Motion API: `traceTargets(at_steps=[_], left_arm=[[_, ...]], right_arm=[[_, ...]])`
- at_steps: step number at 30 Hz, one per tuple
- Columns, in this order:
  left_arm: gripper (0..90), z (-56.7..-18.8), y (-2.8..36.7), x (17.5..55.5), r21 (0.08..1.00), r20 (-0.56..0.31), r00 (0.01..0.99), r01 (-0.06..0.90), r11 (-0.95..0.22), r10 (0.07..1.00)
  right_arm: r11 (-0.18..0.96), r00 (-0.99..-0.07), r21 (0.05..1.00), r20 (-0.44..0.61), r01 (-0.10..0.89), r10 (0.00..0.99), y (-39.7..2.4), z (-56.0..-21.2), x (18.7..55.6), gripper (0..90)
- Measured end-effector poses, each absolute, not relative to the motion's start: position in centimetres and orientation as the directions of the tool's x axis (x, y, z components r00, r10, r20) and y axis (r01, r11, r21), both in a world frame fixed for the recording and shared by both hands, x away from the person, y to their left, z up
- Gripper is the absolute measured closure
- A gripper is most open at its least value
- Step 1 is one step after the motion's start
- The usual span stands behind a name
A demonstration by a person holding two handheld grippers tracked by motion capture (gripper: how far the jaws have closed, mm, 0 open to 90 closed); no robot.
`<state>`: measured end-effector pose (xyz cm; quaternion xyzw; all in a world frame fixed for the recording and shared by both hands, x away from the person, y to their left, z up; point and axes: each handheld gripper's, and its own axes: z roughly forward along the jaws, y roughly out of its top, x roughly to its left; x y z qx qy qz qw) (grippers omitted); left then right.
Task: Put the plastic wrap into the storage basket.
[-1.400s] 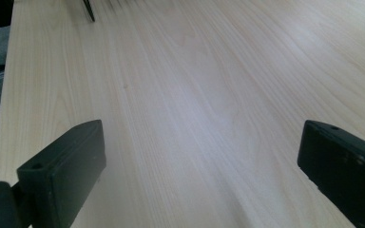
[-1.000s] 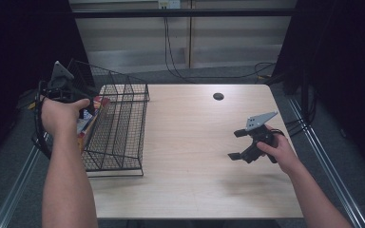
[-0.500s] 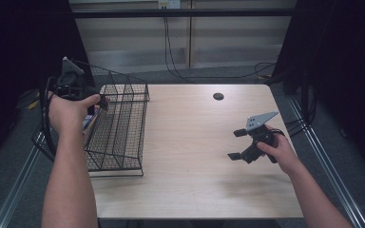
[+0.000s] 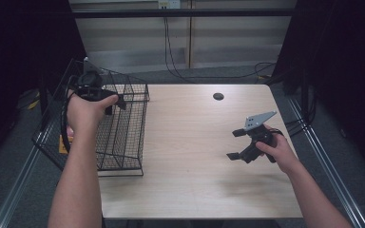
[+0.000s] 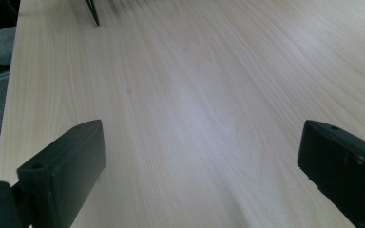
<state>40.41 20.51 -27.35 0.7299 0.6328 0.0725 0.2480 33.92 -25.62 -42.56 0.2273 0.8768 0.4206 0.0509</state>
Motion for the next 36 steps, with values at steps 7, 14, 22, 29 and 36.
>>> traceTargets(at_steps=[7,14,22,29,36], left_arm=[[14.3,-28.0,18.6,40.5,0.462,-0.218,0.256,0.877,-0.131,0.942],[13.5,-28.8,17.3,40.4,0.467,-0.219,0.298,0.868,-0.168,0.929],[12.9,-29.6,15.8,40.2,0.479,-0.233,0.36,0.851,-0.216,0.903],[12.0,-30.2,14.3,40.0,0.498,-0.249,0.411,0.831,-0.248,0.877],[10.7,-30.9,13.0,39.7,0.504,-0.241,0.462,0.811,-0.296,0.854]], right_arm=[[0.541,-0.892,0.763,0.102,0.355,0.441,-25.7,-42.5,33.9,2.0],[0.541,-0.891,0.762,0.102,0.356,0.442,-25.7,-42.5,33.9,2.1],[0.542,-0.891,0.762,0.1,0.355,0.442,-25.7,-42.5,33.9,2.1],[0.543,-0.891,0.761,0.102,0.356,0.443,-25.7,-42.5,33.8,2.1],[0.544,-0.892,0.76,0.101,0.355,0.441,-25.7,-42.5,33.8,2.0]])
